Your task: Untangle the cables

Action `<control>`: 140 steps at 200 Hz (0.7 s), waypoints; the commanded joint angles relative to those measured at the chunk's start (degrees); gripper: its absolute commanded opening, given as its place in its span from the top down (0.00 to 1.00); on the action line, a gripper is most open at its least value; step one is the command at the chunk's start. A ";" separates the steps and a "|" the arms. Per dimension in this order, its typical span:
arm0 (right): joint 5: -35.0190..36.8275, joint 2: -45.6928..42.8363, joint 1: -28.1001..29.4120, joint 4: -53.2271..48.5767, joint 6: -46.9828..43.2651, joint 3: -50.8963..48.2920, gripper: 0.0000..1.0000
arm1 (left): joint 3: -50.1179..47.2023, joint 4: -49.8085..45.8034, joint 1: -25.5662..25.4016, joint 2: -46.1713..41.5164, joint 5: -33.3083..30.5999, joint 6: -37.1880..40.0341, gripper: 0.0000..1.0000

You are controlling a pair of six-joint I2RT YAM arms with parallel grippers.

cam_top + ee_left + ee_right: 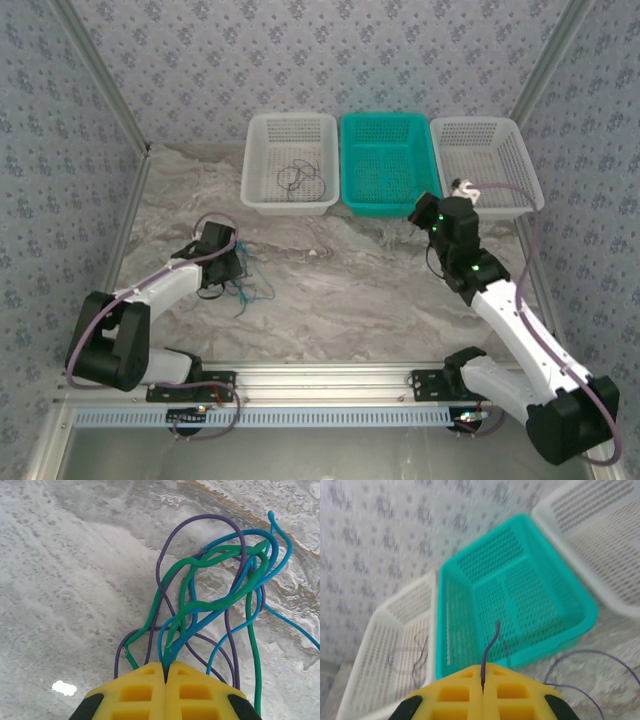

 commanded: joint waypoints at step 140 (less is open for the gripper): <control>-28.72 46.90 7.65 1.85 -17.93 58.18 1.00 | 0.56 -4.23 -0.23 -24.42 13.89 1.08 0.37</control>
